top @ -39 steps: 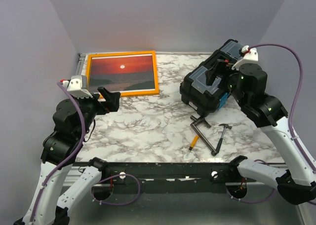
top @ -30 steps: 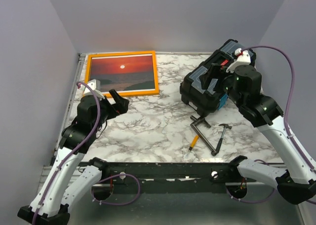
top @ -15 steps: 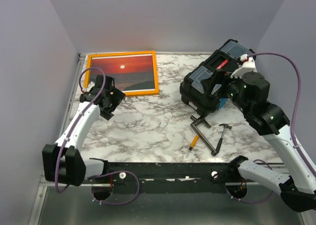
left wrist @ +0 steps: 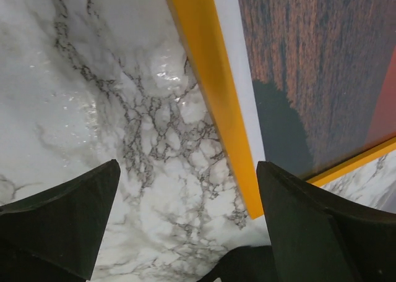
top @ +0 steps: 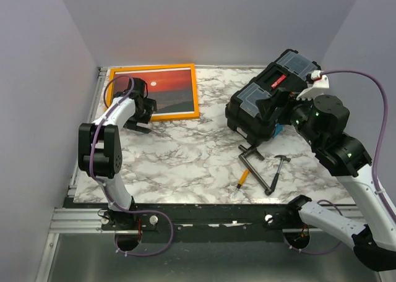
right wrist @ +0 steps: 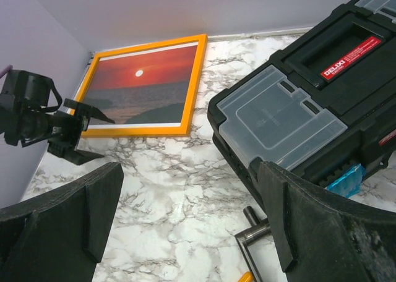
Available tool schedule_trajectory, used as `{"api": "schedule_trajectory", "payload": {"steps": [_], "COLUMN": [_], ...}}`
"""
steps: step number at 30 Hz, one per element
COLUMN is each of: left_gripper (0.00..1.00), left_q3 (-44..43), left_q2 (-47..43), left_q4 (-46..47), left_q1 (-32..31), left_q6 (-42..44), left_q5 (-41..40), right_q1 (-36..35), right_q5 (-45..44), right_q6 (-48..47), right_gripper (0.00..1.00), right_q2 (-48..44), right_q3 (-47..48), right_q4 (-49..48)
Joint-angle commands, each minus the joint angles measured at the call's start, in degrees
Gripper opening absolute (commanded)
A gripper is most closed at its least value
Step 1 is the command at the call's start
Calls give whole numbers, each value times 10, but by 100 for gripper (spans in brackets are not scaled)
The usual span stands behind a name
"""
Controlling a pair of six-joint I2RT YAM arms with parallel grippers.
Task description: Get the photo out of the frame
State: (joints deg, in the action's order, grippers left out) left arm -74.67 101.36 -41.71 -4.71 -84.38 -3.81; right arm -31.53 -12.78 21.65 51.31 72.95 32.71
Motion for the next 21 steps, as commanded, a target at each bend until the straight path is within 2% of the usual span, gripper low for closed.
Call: {"api": "schedule_trajectory", "payload": {"steps": [1,9,14,17,21], "left_gripper": [94,84,83,74,73], "left_q3": [-48,-102,-131,-138,-167], "left_q2": [35,89,119,124,139], "left_q4": [27,-38,-78,-86,-128], "left_q1": [4,4,3,3,1], "left_q6": [-83,-134,-157,-169,-188], "left_q5": [13,13,12,11,-6], "right_q1": [2,2,2,2,2], "right_q5": [-6,-4,2,3,3], "right_q6": [-2,1,3,6,10], "right_gripper": [100,100,100,100,100], "right_q2": [-7,-5,-1,-4,-9], "right_q3": [1,-3,-1,-3,-5], "right_q4": [4,-6,-8,-6,-5]}}
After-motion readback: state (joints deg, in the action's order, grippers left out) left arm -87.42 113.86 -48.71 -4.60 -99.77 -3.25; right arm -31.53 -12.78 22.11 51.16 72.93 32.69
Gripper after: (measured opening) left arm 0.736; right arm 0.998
